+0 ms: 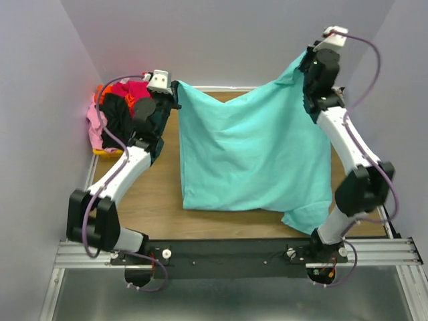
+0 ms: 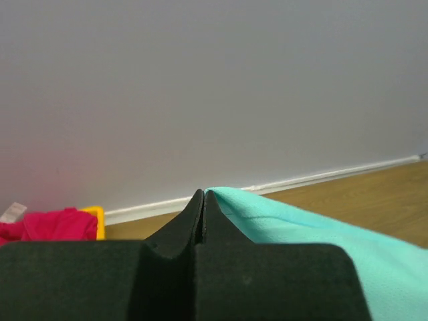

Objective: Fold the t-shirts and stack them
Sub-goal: Flatten the tshirt out

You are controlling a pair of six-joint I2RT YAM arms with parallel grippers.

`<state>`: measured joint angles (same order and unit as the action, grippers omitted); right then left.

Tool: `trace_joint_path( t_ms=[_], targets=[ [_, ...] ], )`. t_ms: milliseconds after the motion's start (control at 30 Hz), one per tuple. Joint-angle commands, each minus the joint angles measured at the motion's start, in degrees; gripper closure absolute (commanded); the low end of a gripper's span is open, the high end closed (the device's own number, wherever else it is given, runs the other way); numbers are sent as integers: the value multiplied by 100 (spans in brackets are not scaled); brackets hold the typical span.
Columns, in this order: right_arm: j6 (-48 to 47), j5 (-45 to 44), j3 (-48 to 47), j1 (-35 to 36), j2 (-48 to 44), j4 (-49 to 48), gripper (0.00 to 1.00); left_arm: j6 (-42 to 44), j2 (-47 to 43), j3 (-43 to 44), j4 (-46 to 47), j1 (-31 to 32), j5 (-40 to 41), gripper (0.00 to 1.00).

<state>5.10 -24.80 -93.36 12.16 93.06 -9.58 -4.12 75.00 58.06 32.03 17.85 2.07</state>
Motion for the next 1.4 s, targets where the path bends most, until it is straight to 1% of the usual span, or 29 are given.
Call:
trace_joint_path(
  t_ms=[0, 33, 67, 100, 133, 167, 200, 300, 333, 433, 467, 533, 567, 600, 667, 700, 800, 833, 967, 1067, 1233, 1367],
  targets=[
    [350, -211, -960, -398, 1533, -254, 99, -18, 1330, 1133, 497, -272, 637, 77],
    [386, -105, -1260, -442, 1897, -72, 86, -53, 1907, 1389, 488, -325, 681, 62],
    [421, 44, -1681, -486, 2231, 156, 35, -63, 2165, 1627, 462, -352, 716, 47],
    [473, 158, -2434, -522, 2626, 428, 14, -37, 2377, 1882, 401, -387, 673, 32],
    [561, 272, -2780, -531, 3126, 683, 3, 7, 2570, 2397, 131, -387, 646, 5],
    [632, 387, -2975, -522, 3305, 1121, 0, 8, 2824, 2585, 32, -378, 594, 2],
    [754, 562, -2873, -522, 3307, 1195, 0, -36, 2862, 2718, 5, -378, 454, 2],
    [939, 765, -2390, -522, 3035, 1187, 0, -98, 2748, 2632, 40, -308, 347, 2],
    [1009, 879, -2014, -531, 2791, 1187, 0, -106, 2600, 2475, 40, -282, 338, 2],
    [1220, 1081, -1283, -522, 2376, 1187, 0, -238, 2275, 1930, 66, -194, 207, 2],
    [1273, 1108, -750, -522, 2097, 1187, 0, -291, 2195, 1771, 66, -176, 128, 2],
    [1466, 1178, -238, -531, 1858, 1187, 0, -492, 2028, 1290, 66, -89, -48, 2],
    [1511, 1179, 183, -522, 1639, 1178, 0, -572, 2001, 1139, 75, -45, -92, 2],
    [1650, 1214, 430, -522, 1559, 1187, 0, -659, 1975, 867, 84, -18, -127, 2],
    [1757, 1266, 774, -531, 1400, 1187, 0, -756, 1948, 646, 75, 113, -119, 2],
    [1844, 1284, 1089, -522, 1269, 1187, 0, -800, 1931, 453, 66, 140, -127, 2],
    [1968, 1389, 1451, -522, 1127, 1196, 0, -985, 1948, 215, 75, 280, -180, 2],
    [2064, 1407, 1705, -531, 1031, 1204, 0, -1038, 1957, 84, 66, 316, -180, 2],
    [2310, 1530, 2145, -531, 942, 1205, 0, -1275, 2070, -128, 101, 448, -496, 2],
    [2425, 1715, 2322, -522, 1091, 1204, 0, -1425, 2281, -137, 163, 535, -768, 2],
    [2478, 1925, 2366, -531, 1452, 1213, 0, -1758, 2694, -146, 154, 659, -839, 2],
    [2522, 2092, 2375, -522, 1636, 1213, 0, -1951, 2888, -225, 49, 711, -498, 2]
  ],
)
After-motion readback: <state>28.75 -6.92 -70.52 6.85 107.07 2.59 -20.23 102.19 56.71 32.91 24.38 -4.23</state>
